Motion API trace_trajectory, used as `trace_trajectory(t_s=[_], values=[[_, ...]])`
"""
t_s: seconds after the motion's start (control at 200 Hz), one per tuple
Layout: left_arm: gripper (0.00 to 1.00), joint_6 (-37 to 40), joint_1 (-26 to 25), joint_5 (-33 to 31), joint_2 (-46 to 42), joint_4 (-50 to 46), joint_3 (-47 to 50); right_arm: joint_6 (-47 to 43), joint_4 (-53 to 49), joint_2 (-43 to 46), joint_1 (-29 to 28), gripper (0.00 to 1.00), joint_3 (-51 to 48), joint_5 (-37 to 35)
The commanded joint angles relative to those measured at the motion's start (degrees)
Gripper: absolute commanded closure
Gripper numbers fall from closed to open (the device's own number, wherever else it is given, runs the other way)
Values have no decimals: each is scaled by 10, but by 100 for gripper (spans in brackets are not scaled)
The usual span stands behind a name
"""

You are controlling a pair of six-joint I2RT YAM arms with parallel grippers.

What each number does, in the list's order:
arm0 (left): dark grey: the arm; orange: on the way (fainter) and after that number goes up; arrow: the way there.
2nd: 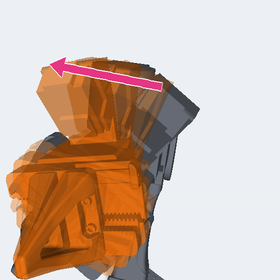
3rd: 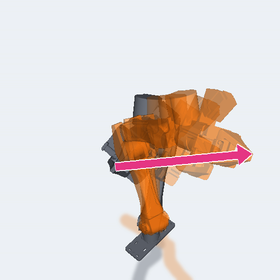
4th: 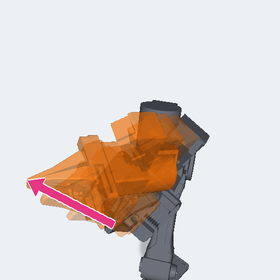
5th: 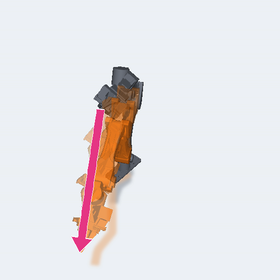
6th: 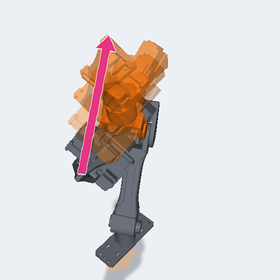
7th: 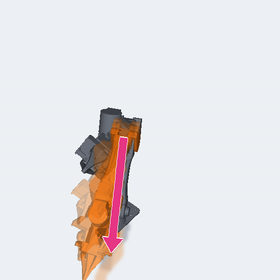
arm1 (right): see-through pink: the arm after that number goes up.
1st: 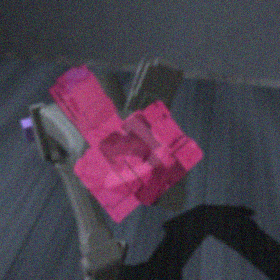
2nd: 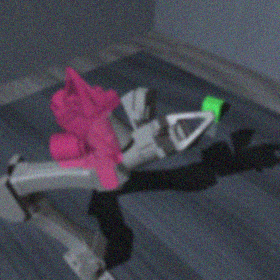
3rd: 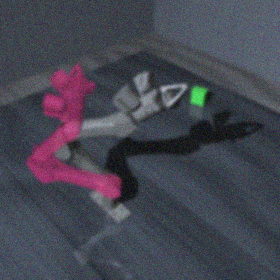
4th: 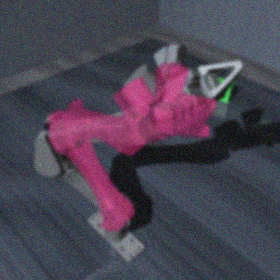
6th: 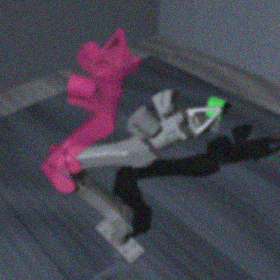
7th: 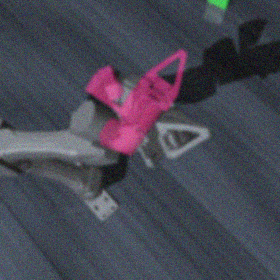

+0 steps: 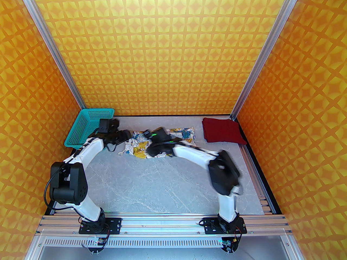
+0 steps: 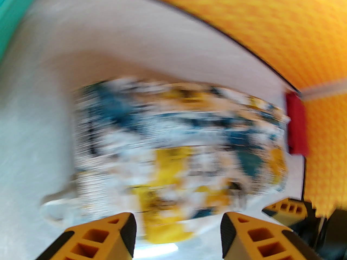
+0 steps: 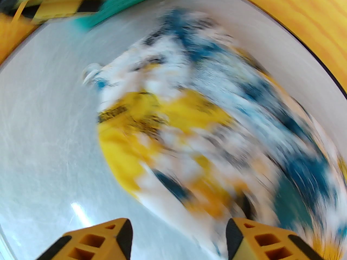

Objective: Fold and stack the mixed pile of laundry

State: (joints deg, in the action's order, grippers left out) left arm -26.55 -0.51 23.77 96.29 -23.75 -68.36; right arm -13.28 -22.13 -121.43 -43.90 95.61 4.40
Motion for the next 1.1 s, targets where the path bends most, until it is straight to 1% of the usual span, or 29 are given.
trace_trajectory(t_s=[0.0, 0.09, 0.185, 0.255, 0.35, 0.415, 0.475, 0.585, 0.64, 0.695, 0.74, 0.82, 0.915, 1.01, 1.095], values=[[44, 0, 17, 14, 3, -5, 21, -76, -56, -81, -22, 36, 117, -8], [44, -3, 27, 17, 2, -2, 32, -66, -78, -142, -36, 36, 195, 6], [43, -4, 31, 17, -1, -5, 36, -52, -83, -192, -43, 34, 247, 13], [40, -5, 33, 17, -5, -11, 35, -18, -107, -235, -44, 32, 299, -16], [37, -11, 40, 17, -11, -11, 42, 1, -187, -294, -44, 35, 398, -51], [35, -17, 44, 17, -15, -13, 45, 10, -207, -303, -44, 37, 412, -50], [35, -23, 45, 16, -23, -12, 52, 22, -208, -292, -44, 41, 395, -26], [34, -34, 46, 12, -41, -6, 70, 52, -163, -257, -44, 41, 298, 26], [34, -36, 46, 12, -49, -5, 78, 67, -146, -245, -44, 45, 263, 50], [34, -38, 46, 10, -56, -6, 87, 75, -143, -241, -43, 59, 245, 58], [34, -39, 46, 9, -62, -8, 94, 77, -143, -235, -43, 69, 235, 61], [32, -45, 46, 9, -77, -7, 114, 73, -127, -212, -43, 82, 200, 66], [28, -61, 46, 8, -99, 3, 150, 69, -78, -150, -39, 97, 130, 76], [20, -82, 33, 14, -129, 23, 191, 78, -9, -79, -29, 99, 47, 99], [13, -118, 22, 38, -154, 76, 239, 88, 27, -31, -17, 99, -1, 130]])
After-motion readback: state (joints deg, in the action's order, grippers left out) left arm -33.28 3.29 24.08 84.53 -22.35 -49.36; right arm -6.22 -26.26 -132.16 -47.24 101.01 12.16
